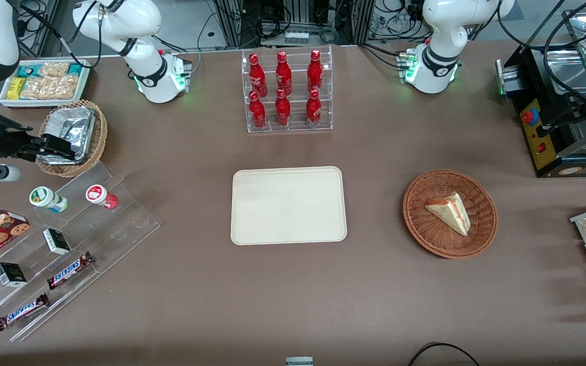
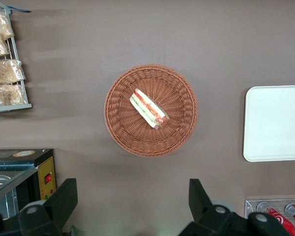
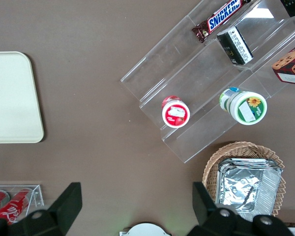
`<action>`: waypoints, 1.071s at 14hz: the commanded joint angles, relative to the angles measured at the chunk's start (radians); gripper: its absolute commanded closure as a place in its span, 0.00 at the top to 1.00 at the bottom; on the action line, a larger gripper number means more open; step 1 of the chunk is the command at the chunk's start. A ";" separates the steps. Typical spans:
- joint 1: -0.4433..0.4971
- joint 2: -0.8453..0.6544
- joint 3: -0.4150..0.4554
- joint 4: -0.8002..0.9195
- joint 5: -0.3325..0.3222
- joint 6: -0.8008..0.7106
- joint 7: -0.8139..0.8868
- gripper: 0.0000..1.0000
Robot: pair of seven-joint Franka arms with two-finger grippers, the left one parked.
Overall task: Place green gum on tray
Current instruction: 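Move the right gripper down toward the green gum tub on the acrylic stand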
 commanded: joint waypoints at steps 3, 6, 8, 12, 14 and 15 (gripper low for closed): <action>-0.003 0.006 0.002 0.000 -0.027 -0.013 -0.001 1.00; -0.005 0.006 0.002 -0.054 -0.050 0.048 -0.007 1.00; -0.023 0.006 -0.007 -0.095 -0.053 0.103 -0.086 1.00; -0.100 0.040 -0.009 -0.122 -0.050 0.169 -0.395 1.00; -0.130 0.058 -0.009 -0.122 -0.050 0.195 -0.549 1.00; -0.153 0.066 -0.009 -0.122 -0.050 0.208 -0.618 1.00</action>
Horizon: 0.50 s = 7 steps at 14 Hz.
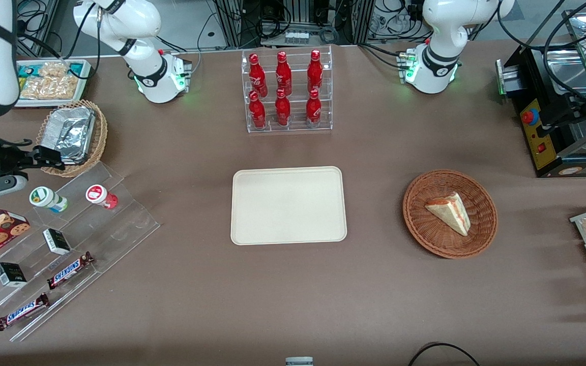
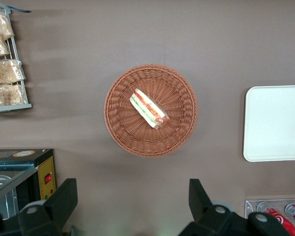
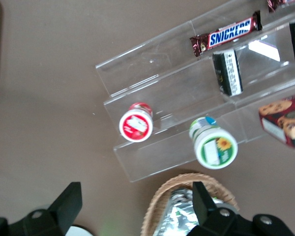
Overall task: Place green gum on tray
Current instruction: 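Move the right gripper down toward the green gum tub on the acrylic stand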
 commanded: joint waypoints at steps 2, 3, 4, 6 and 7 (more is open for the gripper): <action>-0.068 0.026 0.003 -0.005 0.001 0.064 -0.287 1.00; -0.086 0.032 0.003 -0.006 0.004 0.082 -0.339 1.00; -0.097 0.035 0.003 -0.017 0.006 0.104 -0.361 1.00; -0.112 0.031 0.003 -0.064 0.006 0.171 -0.416 1.00; -0.134 0.028 0.004 -0.095 0.006 0.211 -0.439 1.00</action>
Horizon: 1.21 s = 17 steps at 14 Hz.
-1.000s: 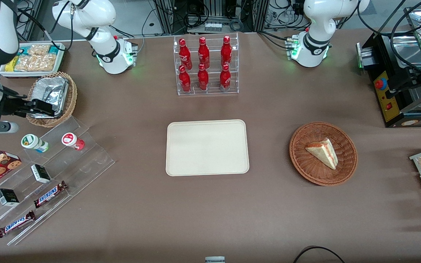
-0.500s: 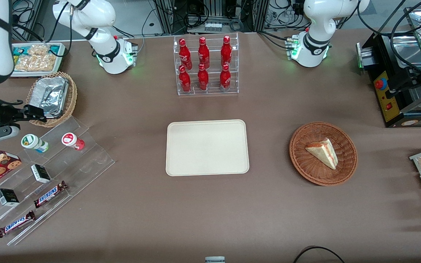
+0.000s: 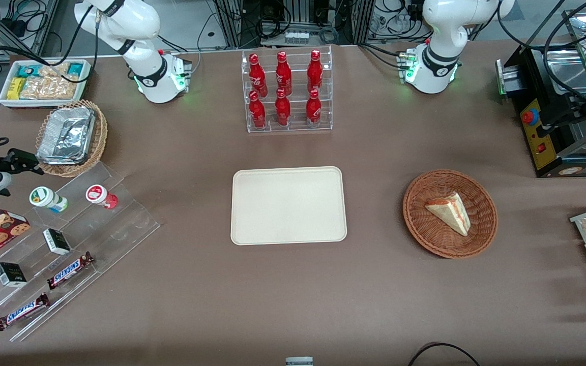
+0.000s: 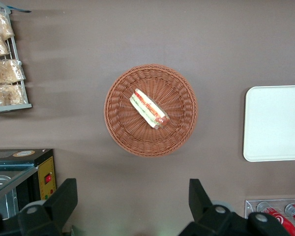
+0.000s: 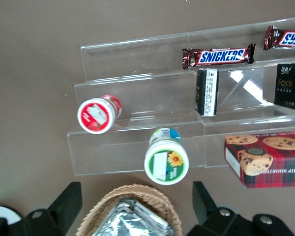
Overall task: Place green gum on tray
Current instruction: 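Move the right gripper down toward the green gum tub on the acrylic stand, then close the right gripper around the green sunflower-label gum tub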
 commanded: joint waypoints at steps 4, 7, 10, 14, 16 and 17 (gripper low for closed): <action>-0.041 -0.016 0.005 -0.135 0.006 0.175 -0.061 1.00; -0.051 -0.016 0.005 -0.187 0.007 0.246 -0.067 1.00; -0.065 -0.011 0.006 -0.242 0.007 0.327 -0.081 1.00; -0.068 -0.008 0.005 -0.293 0.009 0.392 -0.085 0.99; -0.068 -0.008 0.005 -0.301 0.009 0.400 -0.091 0.47; -0.068 -0.009 0.005 -0.301 0.010 0.398 -0.090 0.13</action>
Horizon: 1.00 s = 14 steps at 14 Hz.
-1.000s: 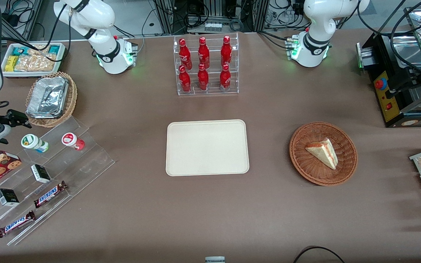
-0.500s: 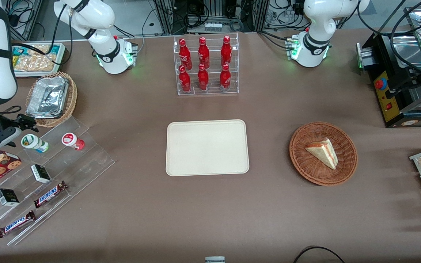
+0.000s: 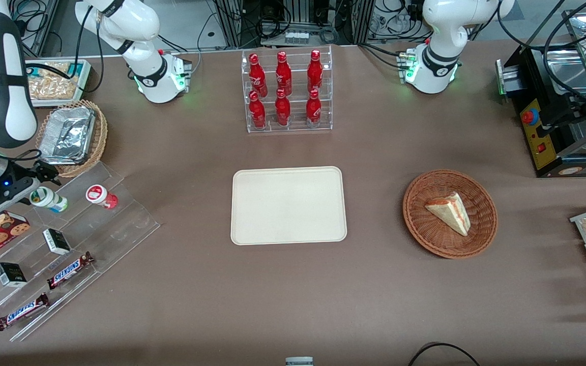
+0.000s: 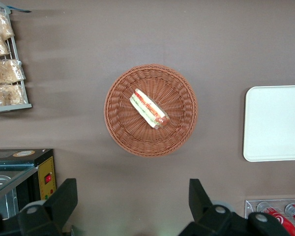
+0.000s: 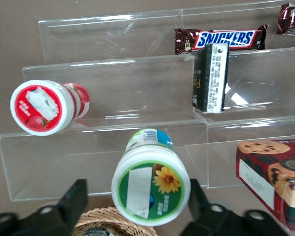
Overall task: Place green gum on tray
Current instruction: 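Close the right gripper around the green sunflower-label gum tub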
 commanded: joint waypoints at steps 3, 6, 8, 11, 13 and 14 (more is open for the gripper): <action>-0.010 -0.017 0.005 -0.011 0.010 0.016 -0.018 0.00; -0.003 -0.026 0.010 0.030 0.012 -0.045 -0.009 0.00; 0.005 -0.026 0.019 0.087 0.013 -0.106 0.034 0.00; 0.109 -0.026 0.018 0.163 0.013 -0.243 0.234 0.00; 0.192 -0.025 0.019 0.177 0.013 -0.275 0.392 0.00; 0.239 -0.021 0.019 0.177 0.013 -0.277 0.478 0.00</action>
